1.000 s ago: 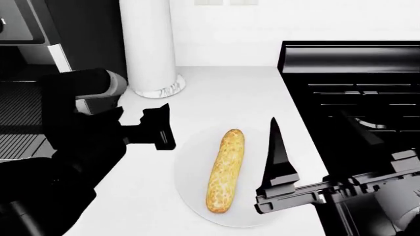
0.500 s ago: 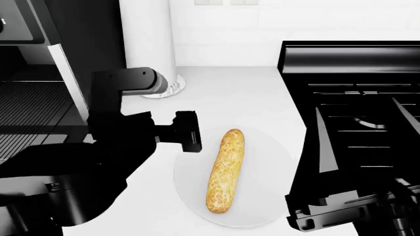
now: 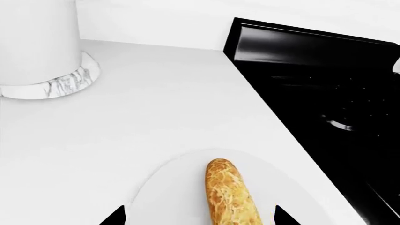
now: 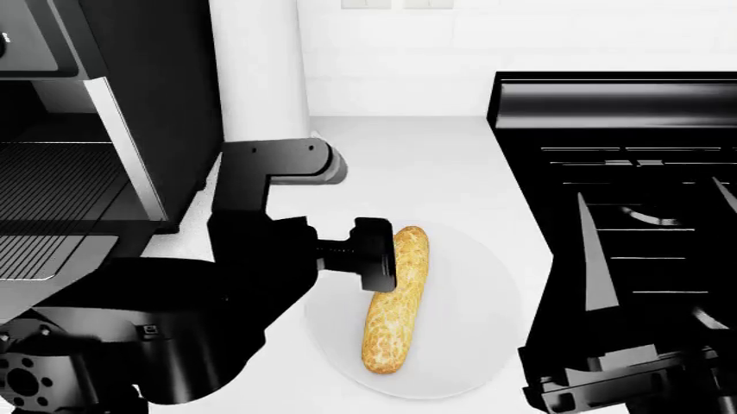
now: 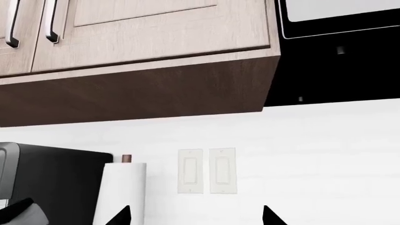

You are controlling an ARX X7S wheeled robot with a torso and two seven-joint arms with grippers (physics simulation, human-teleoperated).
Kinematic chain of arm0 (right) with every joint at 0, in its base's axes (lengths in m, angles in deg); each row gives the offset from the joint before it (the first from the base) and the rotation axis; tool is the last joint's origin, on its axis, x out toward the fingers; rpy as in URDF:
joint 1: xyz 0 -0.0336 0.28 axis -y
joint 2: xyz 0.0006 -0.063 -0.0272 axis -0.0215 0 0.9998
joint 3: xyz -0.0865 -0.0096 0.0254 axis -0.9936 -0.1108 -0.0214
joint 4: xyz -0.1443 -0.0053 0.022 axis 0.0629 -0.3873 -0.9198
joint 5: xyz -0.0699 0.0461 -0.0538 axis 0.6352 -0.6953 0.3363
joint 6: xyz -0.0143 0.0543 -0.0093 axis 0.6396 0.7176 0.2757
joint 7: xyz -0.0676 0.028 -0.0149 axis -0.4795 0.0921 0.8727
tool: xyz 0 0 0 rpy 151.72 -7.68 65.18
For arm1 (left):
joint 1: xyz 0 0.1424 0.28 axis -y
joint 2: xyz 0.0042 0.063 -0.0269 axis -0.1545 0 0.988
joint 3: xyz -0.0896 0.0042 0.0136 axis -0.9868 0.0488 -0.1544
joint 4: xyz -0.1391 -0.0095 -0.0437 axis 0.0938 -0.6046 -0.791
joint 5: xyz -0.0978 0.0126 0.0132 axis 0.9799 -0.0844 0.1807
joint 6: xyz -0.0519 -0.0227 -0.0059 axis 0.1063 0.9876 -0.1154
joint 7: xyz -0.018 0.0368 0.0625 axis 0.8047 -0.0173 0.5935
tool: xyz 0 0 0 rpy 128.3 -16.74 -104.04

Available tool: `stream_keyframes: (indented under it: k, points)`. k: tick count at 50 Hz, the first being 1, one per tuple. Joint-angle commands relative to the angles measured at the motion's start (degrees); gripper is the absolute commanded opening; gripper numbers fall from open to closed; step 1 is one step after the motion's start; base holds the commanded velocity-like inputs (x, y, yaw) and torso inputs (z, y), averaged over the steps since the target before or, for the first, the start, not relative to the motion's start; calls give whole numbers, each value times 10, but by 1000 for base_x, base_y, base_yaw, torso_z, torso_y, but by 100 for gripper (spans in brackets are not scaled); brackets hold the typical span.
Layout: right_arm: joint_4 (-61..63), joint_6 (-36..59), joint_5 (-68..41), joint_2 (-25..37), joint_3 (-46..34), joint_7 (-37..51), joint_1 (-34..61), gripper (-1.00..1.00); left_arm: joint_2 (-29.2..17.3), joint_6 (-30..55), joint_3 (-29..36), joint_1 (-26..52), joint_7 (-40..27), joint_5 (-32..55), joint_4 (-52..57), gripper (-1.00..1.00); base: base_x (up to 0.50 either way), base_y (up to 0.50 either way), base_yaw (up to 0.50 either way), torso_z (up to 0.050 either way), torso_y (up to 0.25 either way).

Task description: Place the baguette on the rack of the toaster oven.

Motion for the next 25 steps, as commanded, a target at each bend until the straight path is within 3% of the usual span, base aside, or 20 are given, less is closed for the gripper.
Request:
stream_keyframes:
  k: [1,10,16,25]
  points:
    - [0,-27,19,19,-8,9,-13,100,20,-19,25,-5,-38,30,12,100,0,0,0,0,0]
    - [-15,-36,34,9,-14,11,-22,100,42,-40,44,-7,-62,47,16,100,0,0,0,0,0]
    - [-20,12,-9,-32,-2,-1,20,100,52,-52,57,-13,-77,50,22,100,0,0,0,0,0]
    - [-16,0,-5,-20,-2,1,13,100,55,-61,71,-19,-81,47,9,100,0,0,0,0,0]
